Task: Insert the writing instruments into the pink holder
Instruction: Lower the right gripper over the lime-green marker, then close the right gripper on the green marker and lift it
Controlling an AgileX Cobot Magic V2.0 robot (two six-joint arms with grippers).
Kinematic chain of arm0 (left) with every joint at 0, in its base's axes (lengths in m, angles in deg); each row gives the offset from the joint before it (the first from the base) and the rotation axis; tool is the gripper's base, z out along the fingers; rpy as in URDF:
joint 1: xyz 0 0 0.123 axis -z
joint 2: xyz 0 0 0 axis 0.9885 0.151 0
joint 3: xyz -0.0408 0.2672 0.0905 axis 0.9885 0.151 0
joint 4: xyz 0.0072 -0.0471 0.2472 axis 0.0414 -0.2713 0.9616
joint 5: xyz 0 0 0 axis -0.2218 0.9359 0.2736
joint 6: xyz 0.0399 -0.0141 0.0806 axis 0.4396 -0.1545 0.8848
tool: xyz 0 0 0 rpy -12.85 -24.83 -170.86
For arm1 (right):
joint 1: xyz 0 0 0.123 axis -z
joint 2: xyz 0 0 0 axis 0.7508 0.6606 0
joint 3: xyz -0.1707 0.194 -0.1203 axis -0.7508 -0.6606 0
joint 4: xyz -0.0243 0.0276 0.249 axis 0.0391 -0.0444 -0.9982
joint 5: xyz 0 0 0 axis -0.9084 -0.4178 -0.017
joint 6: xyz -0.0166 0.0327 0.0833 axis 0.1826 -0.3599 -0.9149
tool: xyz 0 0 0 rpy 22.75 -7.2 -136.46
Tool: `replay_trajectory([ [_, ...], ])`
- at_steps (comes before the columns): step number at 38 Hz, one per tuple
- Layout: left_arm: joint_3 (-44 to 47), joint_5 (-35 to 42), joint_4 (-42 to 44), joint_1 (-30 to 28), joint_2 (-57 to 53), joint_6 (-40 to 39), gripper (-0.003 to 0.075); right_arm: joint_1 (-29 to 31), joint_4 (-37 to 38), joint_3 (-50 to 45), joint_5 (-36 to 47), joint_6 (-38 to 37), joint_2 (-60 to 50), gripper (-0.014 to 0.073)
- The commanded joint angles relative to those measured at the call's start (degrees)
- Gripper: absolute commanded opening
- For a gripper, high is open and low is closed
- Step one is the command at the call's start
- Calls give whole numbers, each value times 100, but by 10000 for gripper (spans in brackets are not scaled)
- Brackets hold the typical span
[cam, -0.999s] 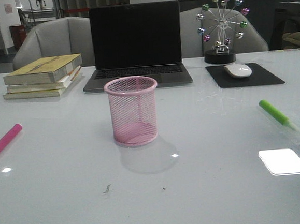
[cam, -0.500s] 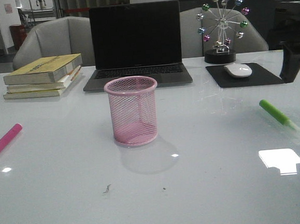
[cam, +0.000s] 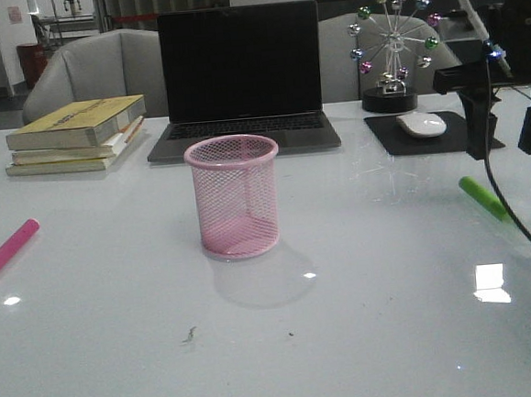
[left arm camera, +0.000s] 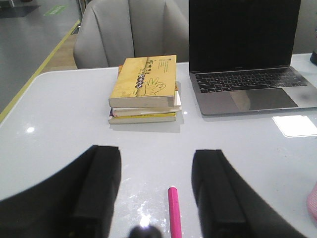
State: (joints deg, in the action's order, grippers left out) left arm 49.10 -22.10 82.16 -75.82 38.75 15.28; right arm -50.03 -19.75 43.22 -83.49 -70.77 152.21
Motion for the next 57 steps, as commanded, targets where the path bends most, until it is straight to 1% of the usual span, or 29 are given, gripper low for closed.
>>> replay_trajectory([
  [1, -162, 465, -46, -2, -24, -13, 404, -21, -53, 319, -83, 39, -185, 476],
  [14, -162, 465, -46, -2, -24, -13, 404, -21, -329, 324, -19, 43, 115, 476],
  [23, -162, 465, -46, -2, -24, -13, 404, -21, -333, 324, 106, 43, 155, 476],
  [47, -162, 465, -46, -2, -24, -13, 404, -21, -252, 324, -35, 43, 522, 473],
  [48, -162, 465, -46, -2, -24, -13, 404, -21, -231, 324, -35, 43, 522, 465],
  [51, -162, 465, -46, -2, -24, -13, 404, -21, -137, 324, -62, 43, 522, 404],
  [57, -162, 465, -46, -2, -24, -13, 404, -21, 45, 324, -99, 43, 522, 167],
])
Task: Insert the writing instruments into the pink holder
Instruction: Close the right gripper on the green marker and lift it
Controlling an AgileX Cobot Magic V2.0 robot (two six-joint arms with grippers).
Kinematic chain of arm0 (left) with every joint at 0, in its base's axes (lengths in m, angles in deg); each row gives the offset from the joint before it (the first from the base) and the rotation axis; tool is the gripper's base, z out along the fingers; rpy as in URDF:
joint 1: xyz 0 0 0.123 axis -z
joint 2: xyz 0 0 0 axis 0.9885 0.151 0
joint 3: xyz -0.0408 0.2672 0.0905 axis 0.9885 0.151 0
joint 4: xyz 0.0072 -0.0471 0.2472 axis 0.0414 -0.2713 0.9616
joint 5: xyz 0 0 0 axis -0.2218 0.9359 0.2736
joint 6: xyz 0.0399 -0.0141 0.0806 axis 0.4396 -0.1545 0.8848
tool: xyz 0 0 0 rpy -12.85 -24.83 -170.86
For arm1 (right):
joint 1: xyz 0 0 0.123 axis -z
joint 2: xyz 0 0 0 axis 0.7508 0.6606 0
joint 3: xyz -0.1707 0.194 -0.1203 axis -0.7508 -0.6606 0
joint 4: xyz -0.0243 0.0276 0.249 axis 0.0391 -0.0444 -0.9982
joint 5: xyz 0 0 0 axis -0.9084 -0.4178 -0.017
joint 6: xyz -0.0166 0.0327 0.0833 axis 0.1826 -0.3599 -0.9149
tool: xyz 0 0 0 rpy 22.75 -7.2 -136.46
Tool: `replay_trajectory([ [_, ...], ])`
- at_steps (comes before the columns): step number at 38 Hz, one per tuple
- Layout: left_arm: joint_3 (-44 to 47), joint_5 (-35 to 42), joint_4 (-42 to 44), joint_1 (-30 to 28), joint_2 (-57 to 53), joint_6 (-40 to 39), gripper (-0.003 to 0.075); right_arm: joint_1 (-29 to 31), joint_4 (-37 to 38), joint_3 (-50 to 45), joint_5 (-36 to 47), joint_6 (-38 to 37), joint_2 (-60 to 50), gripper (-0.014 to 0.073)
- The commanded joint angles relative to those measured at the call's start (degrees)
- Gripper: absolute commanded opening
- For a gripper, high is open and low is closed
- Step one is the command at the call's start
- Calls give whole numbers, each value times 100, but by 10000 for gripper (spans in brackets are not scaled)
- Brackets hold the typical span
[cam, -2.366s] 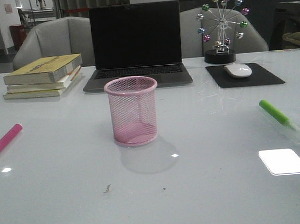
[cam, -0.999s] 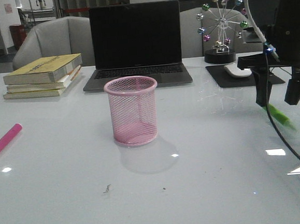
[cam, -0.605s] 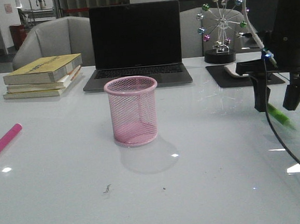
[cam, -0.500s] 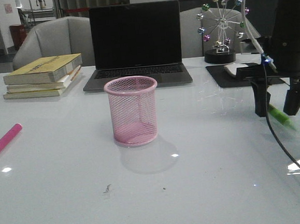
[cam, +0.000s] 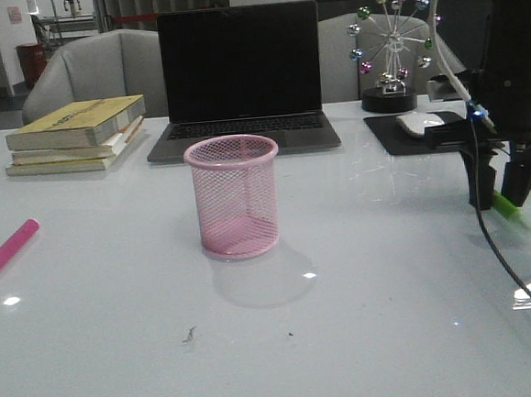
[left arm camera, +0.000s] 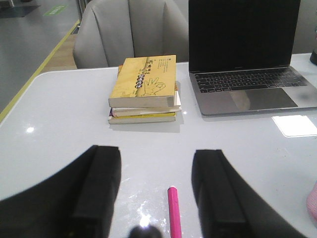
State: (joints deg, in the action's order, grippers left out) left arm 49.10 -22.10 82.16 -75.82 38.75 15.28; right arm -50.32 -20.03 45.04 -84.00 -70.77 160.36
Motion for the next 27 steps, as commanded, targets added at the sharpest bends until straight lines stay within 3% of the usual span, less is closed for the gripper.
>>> replay_trajectory([
  [1, -162, 465, -46, -2, -24, -13, 404, 8, 73, 142, -48, 43, -293, 120],
  [3, -162, 465, -46, -2, -24, -13, 404, 8, 73, 142, -30, 43, -293, 45],
  [15, -162, 465, -46, -2, -24, -13, 404, -96, 56, 142, 528, 43, -547, 57],
  [27, -162, 465, -46, -2, -24, -13, 404, -758, 56, 142, 2037, 43, -1511, 57],
])
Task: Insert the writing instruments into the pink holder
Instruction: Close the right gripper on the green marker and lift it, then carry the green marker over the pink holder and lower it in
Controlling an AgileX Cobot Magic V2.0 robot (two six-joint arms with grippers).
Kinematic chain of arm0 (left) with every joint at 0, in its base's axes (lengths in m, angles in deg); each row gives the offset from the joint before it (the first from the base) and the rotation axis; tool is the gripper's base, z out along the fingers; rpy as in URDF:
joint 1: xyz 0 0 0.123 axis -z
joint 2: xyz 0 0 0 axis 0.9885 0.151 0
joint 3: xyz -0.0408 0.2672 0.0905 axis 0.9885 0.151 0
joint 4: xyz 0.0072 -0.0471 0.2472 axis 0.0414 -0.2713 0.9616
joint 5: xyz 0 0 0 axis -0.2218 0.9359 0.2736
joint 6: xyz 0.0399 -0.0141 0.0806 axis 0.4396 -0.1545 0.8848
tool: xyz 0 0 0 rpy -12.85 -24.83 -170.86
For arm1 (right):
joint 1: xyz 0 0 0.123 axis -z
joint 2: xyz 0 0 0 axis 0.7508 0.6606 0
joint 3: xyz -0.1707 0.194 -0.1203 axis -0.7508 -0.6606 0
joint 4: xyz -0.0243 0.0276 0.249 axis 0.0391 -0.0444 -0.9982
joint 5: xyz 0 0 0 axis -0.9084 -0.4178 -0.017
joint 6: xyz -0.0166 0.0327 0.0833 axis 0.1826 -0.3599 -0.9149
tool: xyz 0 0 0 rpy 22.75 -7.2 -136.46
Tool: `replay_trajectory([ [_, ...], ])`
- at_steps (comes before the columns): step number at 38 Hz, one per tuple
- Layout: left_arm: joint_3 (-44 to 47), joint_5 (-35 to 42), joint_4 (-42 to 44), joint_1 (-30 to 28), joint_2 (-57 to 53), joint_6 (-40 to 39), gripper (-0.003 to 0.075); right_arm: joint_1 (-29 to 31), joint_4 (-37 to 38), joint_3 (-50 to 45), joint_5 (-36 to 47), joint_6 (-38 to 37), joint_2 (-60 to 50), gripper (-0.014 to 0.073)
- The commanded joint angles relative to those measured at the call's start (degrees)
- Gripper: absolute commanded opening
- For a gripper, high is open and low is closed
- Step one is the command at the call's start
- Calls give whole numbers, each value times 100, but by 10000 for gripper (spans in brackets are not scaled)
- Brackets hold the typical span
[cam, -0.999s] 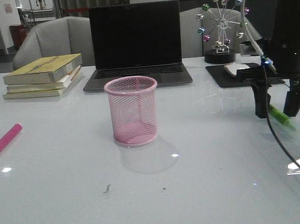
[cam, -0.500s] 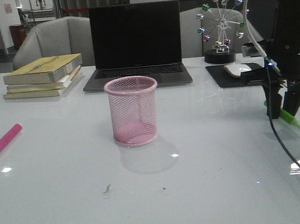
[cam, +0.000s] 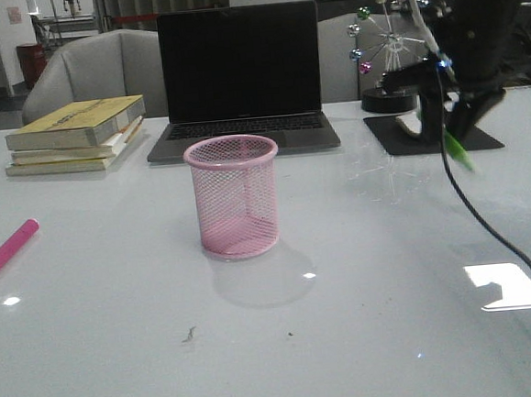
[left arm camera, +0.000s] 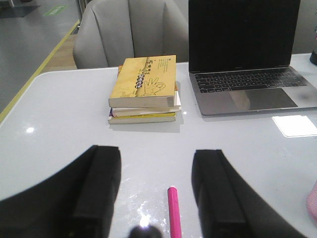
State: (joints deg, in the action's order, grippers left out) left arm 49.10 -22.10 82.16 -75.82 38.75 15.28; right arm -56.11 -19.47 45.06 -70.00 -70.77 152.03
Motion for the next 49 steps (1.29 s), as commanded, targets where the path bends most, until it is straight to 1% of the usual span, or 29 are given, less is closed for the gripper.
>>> replay_trajectory([
  [1, -162, 465, -46, -2, -24, -13, 404, -254, 0, 140, 788, 43, -770, 57],
  [7, -162, 465, -62, -2, -24, -13, 404, -625, -34, 140, 1539, 38, -1156, 57],
  [13, -162, 465, -66, -2, -24, -13, 404, -1160, -47, -8, 2438, 38, -1406, 57],
  [16, -162, 465, -66, -2, -24, -13, 404, -1423, -47, -225, 2962, 38, -1473, 57],
  [19, -162, 465, -66, -2, -24, -13, 404, -1766, -49, -630, 3707, 38, -1537, 57],
  [27, -162, 465, -66, -2, -24, -13, 404, -2400, -53, -1470, 5087, 38, -1550, 57],
  [32, -162, 465, -66, -2, -24, -13, 404, -2592, -53, -1912, 5957, 38, -1550, 57],
  [39, -162, 465, -66, -2, -24, -13, 404, -2603, -48, -2541, 7001, 38, -1550, 57],
  [44, -162, 465, -66, -2, -24, -13, 404, -2603, -20, -2947, 7396, 38, -1550, 57],
  [49, -162, 465, -66, -2, -24, -13, 404, -2603, -20, -3192, 7452, 38, -1550, 57],
])
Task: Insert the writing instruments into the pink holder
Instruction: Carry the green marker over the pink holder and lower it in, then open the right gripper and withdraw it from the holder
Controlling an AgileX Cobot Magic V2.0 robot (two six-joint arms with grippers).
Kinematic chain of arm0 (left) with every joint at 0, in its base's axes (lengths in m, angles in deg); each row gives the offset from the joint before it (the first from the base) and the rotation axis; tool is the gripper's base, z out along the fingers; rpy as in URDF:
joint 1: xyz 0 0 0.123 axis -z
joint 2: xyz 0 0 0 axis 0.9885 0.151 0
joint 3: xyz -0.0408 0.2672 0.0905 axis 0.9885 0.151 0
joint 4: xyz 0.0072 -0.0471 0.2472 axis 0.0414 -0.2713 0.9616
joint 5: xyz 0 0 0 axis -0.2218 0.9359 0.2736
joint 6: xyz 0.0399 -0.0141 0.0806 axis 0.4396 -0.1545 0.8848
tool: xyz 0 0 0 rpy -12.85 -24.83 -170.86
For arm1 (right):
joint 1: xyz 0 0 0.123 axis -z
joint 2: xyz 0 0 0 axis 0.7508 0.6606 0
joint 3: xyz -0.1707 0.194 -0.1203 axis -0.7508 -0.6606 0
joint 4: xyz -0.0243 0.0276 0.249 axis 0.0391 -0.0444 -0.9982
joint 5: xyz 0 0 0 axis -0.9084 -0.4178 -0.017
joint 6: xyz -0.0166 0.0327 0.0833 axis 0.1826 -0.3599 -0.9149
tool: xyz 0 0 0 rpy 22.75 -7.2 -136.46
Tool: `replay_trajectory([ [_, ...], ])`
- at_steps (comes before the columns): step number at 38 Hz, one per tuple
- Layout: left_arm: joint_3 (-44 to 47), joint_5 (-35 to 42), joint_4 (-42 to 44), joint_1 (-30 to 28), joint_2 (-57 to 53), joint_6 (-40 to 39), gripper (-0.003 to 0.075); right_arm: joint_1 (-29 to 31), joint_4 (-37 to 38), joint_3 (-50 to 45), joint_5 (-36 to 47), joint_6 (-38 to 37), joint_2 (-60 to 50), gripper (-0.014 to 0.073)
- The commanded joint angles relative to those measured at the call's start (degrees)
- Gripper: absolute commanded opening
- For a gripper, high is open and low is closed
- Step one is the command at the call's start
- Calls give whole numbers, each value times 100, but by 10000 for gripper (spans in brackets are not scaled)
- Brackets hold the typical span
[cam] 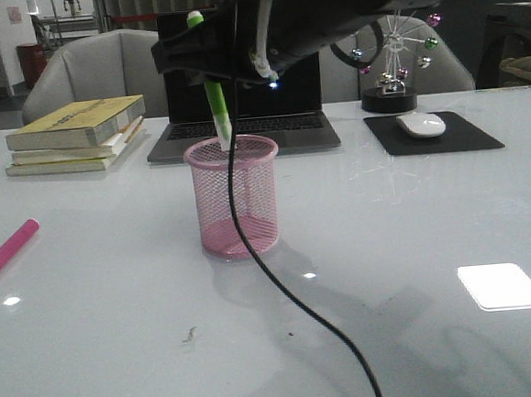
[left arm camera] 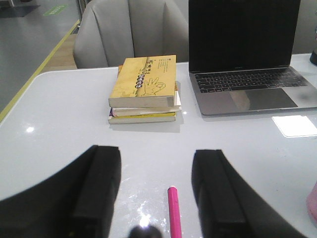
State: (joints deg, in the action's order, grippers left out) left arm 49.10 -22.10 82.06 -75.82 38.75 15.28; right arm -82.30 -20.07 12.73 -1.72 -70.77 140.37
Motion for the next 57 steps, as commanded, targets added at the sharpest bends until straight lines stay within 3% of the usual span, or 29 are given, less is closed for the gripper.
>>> replay_trajectory([
  [1, -162, 465, -56, -2, -24, -13, 404, 16, 39, 16, 624, 38, -384, 57],
  [20, -162, 462, -56, -2, -24, -13, 405, 16, 39, -3, 679, 38, -384, 68],
  [23, -162, 462, -56, -2, -24, -13, 404, 16, 39, -3, 588, 38, -384, 126],
  [29, -162, 462, -56, -2, -24, -13, 404, 16, 39, -3, 401, 38, -384, 348],
  [32, -162, 462, -56, -2, -24, -13, 404, 16, 39, -3, 382, 38, -384, 402],
  [45, -162, 462, -56, -2, -24, -13, 404, 22, 70, -3, -127, 44, -743, 404],
  [57, -162, 462, -56, -2, -24, -13, 404, 523, 443, -3, -1727, 44, -2064, 398],
])
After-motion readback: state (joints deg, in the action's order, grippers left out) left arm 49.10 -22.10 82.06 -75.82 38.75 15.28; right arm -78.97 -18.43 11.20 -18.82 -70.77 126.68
